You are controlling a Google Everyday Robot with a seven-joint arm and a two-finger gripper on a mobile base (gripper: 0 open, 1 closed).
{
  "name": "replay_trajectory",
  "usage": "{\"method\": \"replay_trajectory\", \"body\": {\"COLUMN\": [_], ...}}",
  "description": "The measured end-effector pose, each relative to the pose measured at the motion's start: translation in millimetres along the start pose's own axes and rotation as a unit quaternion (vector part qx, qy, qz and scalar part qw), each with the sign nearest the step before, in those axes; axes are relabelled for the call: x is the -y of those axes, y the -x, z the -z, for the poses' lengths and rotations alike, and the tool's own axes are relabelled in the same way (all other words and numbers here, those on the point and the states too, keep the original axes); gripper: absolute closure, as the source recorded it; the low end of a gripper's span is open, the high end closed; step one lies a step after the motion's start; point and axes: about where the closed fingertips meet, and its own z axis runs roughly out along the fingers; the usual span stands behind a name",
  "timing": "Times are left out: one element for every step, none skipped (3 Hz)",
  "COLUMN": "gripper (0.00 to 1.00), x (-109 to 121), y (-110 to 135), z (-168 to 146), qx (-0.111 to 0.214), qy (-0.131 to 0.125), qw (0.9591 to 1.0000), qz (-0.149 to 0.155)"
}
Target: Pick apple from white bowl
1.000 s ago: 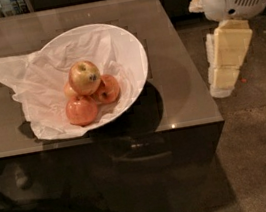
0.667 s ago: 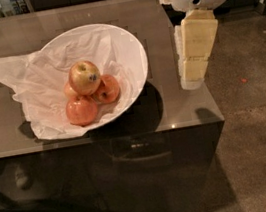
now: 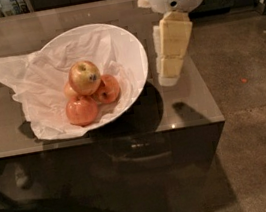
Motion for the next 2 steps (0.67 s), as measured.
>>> {"method": "replay_trajectory", "body": {"gripper": [0.00,0.00], "x": [20,24], "y": [40,71], "z": [-31,-58], "qx": [0.053,0.087], "qy": [0.035,0.076], "qw": [0.9976,0.9921], "qz": [0.026,0.049]}}
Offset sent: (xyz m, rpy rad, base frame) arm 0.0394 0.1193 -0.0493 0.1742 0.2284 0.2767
